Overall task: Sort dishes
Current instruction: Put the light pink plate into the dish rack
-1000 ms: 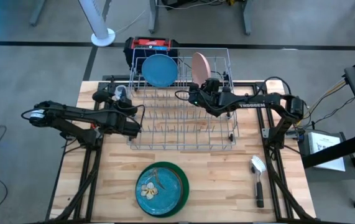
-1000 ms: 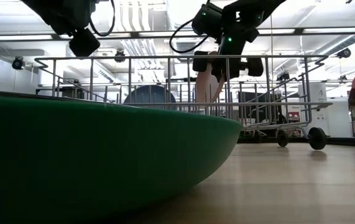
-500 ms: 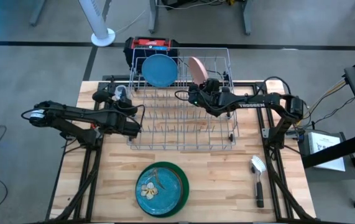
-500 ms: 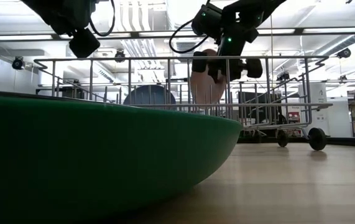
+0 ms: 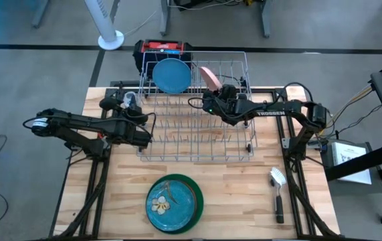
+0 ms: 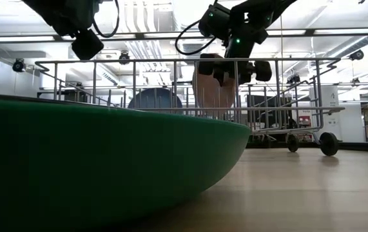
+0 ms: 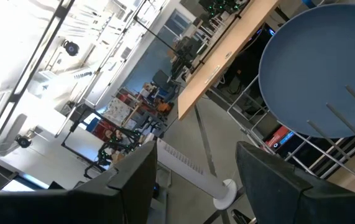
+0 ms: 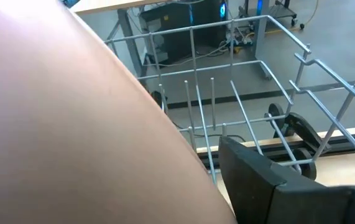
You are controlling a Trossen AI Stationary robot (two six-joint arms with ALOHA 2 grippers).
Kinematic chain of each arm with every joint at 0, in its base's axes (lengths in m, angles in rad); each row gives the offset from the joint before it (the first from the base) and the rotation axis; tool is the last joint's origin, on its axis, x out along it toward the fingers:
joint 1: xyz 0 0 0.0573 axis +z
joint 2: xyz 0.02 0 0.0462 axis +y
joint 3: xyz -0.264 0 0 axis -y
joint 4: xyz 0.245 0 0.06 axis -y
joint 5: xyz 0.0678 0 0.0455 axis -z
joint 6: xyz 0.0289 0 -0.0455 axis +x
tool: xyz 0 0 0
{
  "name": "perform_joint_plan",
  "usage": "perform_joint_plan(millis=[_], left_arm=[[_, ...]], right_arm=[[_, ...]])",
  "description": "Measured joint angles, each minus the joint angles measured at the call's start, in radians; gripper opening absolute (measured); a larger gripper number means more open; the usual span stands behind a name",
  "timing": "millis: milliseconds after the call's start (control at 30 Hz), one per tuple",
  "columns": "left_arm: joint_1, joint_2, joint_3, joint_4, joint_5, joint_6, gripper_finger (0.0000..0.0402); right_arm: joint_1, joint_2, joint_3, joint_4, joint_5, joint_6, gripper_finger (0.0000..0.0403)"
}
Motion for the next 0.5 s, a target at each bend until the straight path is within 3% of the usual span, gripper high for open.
perform_joint_plan(millis=[133, 367, 500], left_arm=[[0.000, 0.000, 0.000, 0.000, 0.000, 0.000, 0.0208], [0.000, 0.000, 0.000, 0.000, 0.001, 0.000, 0.0208], [0.000, 0.000, 0.000, 0.004, 0.002, 0.000, 0.0208]], right_arm=[[0.000, 0.000, 0.000, 0.000, 0.000, -0.002, 0.0125], [0.010, 0.000, 0.000, -0.004, 0.010, -0.047, 0.0026], [0.016, -0.005, 0.000, -0.004, 0.014, -0.058, 0.0026]])
